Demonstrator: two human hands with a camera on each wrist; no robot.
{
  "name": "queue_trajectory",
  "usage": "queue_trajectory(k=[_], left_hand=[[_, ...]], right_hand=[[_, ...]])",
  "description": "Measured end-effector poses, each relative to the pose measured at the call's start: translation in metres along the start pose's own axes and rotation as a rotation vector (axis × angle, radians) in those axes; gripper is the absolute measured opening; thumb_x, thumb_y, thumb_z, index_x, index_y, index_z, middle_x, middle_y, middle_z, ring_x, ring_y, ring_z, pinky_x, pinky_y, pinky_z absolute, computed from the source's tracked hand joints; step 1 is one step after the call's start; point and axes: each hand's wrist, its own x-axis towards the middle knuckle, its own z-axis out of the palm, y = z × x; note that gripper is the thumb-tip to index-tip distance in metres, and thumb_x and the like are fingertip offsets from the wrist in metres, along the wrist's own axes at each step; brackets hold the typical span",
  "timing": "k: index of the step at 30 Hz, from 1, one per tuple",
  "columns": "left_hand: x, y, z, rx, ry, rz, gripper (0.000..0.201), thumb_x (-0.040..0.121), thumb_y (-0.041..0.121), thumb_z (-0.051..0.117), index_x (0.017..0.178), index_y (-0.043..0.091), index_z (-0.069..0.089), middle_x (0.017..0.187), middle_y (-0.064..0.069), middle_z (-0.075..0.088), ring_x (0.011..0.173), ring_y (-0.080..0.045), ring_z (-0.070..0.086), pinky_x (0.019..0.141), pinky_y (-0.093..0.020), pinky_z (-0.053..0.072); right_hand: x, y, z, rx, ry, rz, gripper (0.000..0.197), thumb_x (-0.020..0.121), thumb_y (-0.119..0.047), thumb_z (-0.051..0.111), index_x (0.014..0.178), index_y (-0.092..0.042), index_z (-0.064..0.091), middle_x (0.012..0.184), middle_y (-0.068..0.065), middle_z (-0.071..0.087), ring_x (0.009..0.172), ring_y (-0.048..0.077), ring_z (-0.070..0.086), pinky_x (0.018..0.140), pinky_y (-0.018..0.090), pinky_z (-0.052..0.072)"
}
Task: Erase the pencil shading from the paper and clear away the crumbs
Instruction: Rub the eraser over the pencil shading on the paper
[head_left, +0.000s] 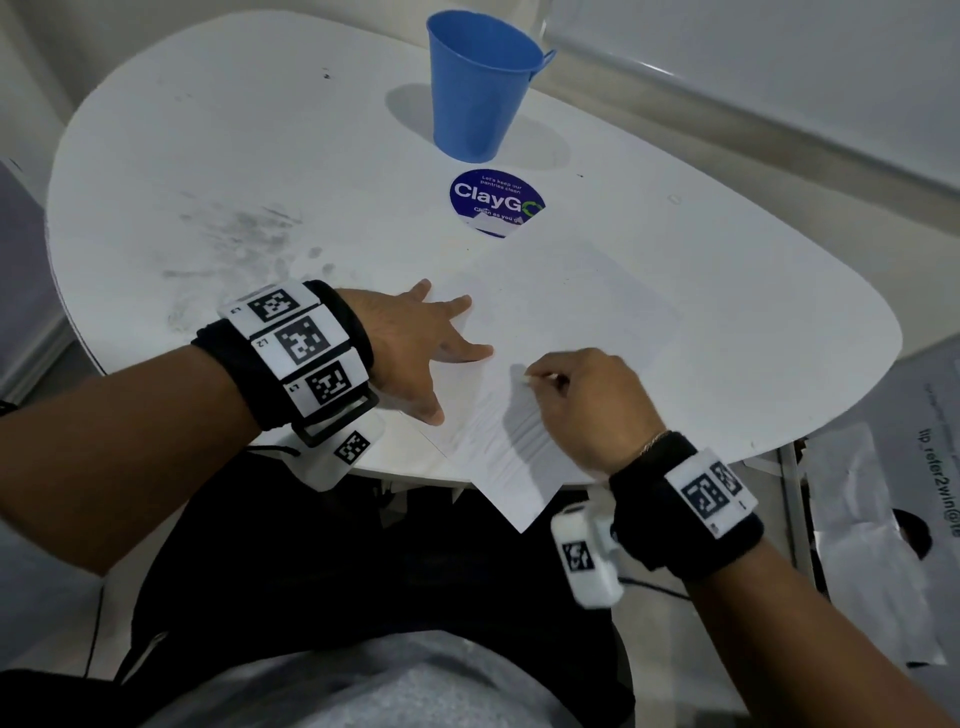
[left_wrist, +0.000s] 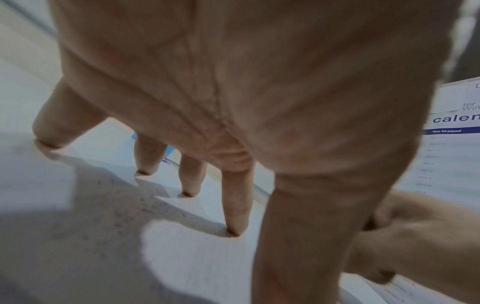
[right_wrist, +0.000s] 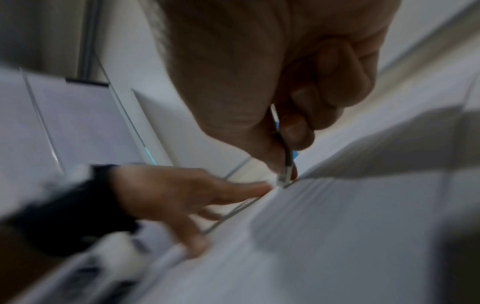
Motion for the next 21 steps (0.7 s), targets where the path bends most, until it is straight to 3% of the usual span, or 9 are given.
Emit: queue_trajectory(k=[3, 7, 9, 11, 14, 16, 18, 21], left_hand=[[-0.001, 0.001, -0.002, 0.000, -0.006, 0.000, 0.089, 0.088, 0.056, 0.065, 0.151, 0.063, 0.002, 0.164, 0.016, -0.026, 0.151, -0.020, -0.027, 0.122, -0.057, 0.005], [-0.002, 0.002, -0.002, 0.015, -0.003, -0.002, 0.089, 0.089, 0.057, 0.064, 0.151, 0.062, 0.001, 0.164, 0.015, -0.026, 0.151, -0.021, -0.026, 0.122, -0.058, 0.006], [-0.002, 0.002, -0.001, 0.015, -0.005, -0.002, 0.089, 0.089, 0.056, 0.064, 0.151, 0.063, 0.001, 0.164, 0.016, -0.026, 0.151, -0.020, -0.026, 0.122, -0.058, 0.006], [-0.002, 0.002, -0.001, 0.006, -0.006, -0.005, 0.089, 0.089, 0.055, 0.066, 0.151, 0.063, 0.003, 0.164, 0.017, -0.026, 0.151, -0.019, -0.027, 0.123, -0.057, 0.007], [-0.002, 0.002, -0.001, 0.004, 0.000, -0.005, 0.089, 0.088, 0.055, 0.066, 0.151, 0.063, 0.002, 0.164, 0.017, -0.026, 0.151, -0.019, -0.026, 0.123, -0.057, 0.007], [-0.001, 0.001, -0.002, 0.004, -0.006, -0.007, 0.090, 0.089, 0.055, 0.065, 0.151, 0.063, 0.001, 0.163, 0.017, -0.027, 0.151, -0.020, -0.027, 0.122, -0.057, 0.007], [-0.001, 0.001, -0.002, 0.006, -0.011, -0.006, 0.090, 0.089, 0.055, 0.066, 0.151, 0.064, 0.002, 0.163, 0.017, -0.027, 0.151, -0.019, -0.027, 0.122, -0.057, 0.008], [-0.002, 0.002, -0.001, 0.013, -0.003, -0.011, 0.089, 0.088, 0.055, 0.066, 0.150, 0.064, 0.002, 0.163, 0.017, -0.026, 0.151, -0.019, -0.027, 0.124, -0.057, 0.009]], right_hand=[[-0.008, -0.007, 0.003, 0.036, -0.094, -0.057, 0.020, 0.095, -0.024, 0.058, 0.101, -0.026, 0.076, 0.082, -0.007, 0.073, 0.064, 0.009, 0.059, 0.063, 0.020, 0.043], [-0.001, -0.002, -0.003, -0.009, 0.039, 0.005, 0.019, 0.094, -0.023, 0.059, 0.102, -0.024, 0.076, 0.098, -0.003, 0.076, 0.089, 0.021, 0.068, 0.082, 0.033, 0.054], [-0.014, -0.014, 0.004, 0.027, -0.081, -0.096, 0.019, 0.094, -0.023, 0.060, 0.104, -0.024, 0.076, 0.102, -0.006, 0.076, 0.088, 0.015, 0.069, 0.083, 0.031, 0.055], [-0.024, -0.022, 0.009, 0.080, -0.203, -0.169, 0.020, 0.094, -0.024, 0.061, 0.106, -0.026, 0.076, 0.109, -0.013, 0.073, 0.089, 0.005, 0.068, 0.083, 0.021, 0.052], [-0.008, -0.013, 0.003, 0.084, -0.098, -0.082, 0.019, 0.095, -0.025, 0.061, 0.107, -0.027, 0.076, 0.109, -0.013, 0.074, 0.089, 0.006, 0.068, 0.081, 0.018, 0.050], [-0.004, -0.009, 0.001, 0.085, 0.003, -0.034, 0.019, 0.095, -0.024, 0.060, 0.103, -0.026, 0.077, 0.101, -0.010, 0.076, 0.087, 0.011, 0.069, 0.082, 0.025, 0.054], [-0.013, -0.017, 0.007, 0.036, -0.044, -0.101, 0.019, 0.094, -0.024, 0.059, 0.101, -0.024, 0.077, 0.092, -0.006, 0.076, 0.080, 0.016, 0.069, 0.076, 0.031, 0.055], [-0.024, -0.024, 0.010, 0.060, -0.155, -0.183, 0.020, 0.095, -0.023, 0.059, 0.105, -0.027, 0.077, 0.108, -0.016, 0.073, 0.092, 0.010, 0.069, 0.084, 0.028, 0.054]])
